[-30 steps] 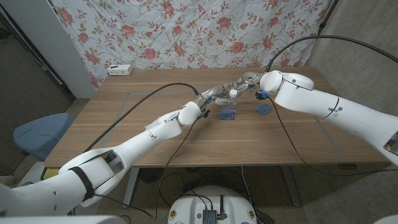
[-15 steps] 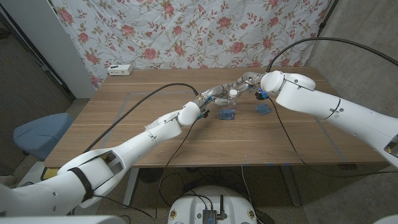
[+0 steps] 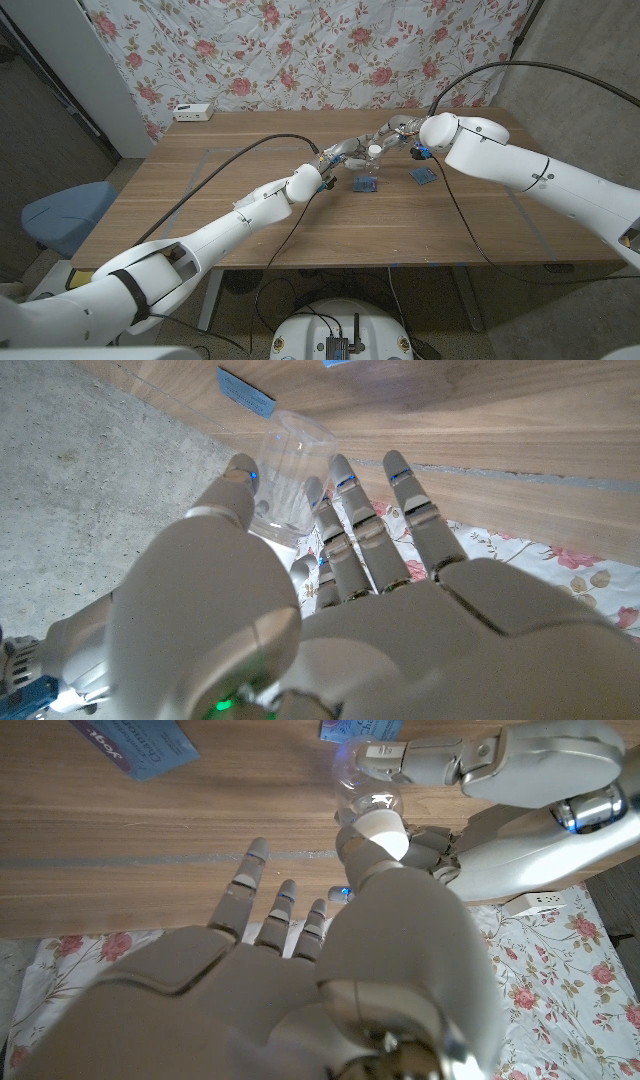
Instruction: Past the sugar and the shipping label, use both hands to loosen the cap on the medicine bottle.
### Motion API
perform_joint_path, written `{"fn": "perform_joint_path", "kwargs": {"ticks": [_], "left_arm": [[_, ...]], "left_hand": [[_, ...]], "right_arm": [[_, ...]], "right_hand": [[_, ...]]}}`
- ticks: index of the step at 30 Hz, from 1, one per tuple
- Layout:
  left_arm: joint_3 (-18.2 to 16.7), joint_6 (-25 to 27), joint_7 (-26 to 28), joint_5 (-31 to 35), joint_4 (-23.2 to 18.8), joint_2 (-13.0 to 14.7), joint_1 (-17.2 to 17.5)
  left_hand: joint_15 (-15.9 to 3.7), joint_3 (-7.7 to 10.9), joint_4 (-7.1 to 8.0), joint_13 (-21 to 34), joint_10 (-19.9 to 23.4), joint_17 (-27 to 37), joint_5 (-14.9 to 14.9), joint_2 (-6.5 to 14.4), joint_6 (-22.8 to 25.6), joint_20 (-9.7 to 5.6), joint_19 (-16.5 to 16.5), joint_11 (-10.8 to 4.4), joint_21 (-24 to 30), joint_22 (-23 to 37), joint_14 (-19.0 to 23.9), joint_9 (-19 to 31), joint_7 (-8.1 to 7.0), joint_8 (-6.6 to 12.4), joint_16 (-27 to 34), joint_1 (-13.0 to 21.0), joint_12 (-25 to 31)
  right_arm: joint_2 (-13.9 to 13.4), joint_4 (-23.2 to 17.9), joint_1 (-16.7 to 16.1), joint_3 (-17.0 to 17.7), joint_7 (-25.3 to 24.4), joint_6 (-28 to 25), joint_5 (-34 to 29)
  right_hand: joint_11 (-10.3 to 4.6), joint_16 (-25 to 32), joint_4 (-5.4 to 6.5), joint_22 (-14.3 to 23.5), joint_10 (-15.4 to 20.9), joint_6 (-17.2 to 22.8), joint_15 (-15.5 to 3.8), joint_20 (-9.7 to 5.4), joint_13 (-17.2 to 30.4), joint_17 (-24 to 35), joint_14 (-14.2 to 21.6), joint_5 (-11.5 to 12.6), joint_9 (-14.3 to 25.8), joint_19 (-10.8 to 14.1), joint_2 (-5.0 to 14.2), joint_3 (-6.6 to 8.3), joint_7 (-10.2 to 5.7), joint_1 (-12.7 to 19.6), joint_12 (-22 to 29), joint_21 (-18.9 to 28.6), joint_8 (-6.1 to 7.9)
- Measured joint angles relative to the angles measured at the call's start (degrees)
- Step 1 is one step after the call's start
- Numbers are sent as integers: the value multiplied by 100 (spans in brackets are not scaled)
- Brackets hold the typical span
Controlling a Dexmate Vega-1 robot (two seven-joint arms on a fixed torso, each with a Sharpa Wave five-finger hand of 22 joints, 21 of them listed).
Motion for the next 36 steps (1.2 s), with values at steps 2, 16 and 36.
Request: {"fn": "perform_joint_path", "kwargs": {"ticks": [2,16,36], "left_arm": [[-1,-2,-2,0,0,1,0],[-7,-6,-6,2,-18,3,-2],[-13,26,19,18,-88,28,51]], "left_hand": [[0,0,0,-2,0,0,0,0,0,0,0,0,0,0,0,0,0,0,0,0,0],[0,1,2,5,0,3,-10,5,0,0,0,0,0,0,0,0,0,0,0,-39,-22],[0,9,10,4,-1,27,-11,-1,0,0,0,-1,0,0,1,0,0,0,1,-44,0]], "right_arm": [[-4,0,1,1,20,0,7],[-31,-12,26,1,92,-26,68],[-129,-73,51,80,213,-53,252]], "right_hand": [[22,0,0,0,-22,-39,21,19,0,0,-21,0,0,-19,-12,0,0,12,0,0,-46],[135,0,79,0,-256,-845,154,101,1,-4,-154,-56,-79,-101,-205,-197,1,-54,-21,0,-510],[683,-84,326,12,-570,-1659,517,170,1,-69,-266,-121,-85,-128,-634,-773,187,-844,-41,0,-654]]}}
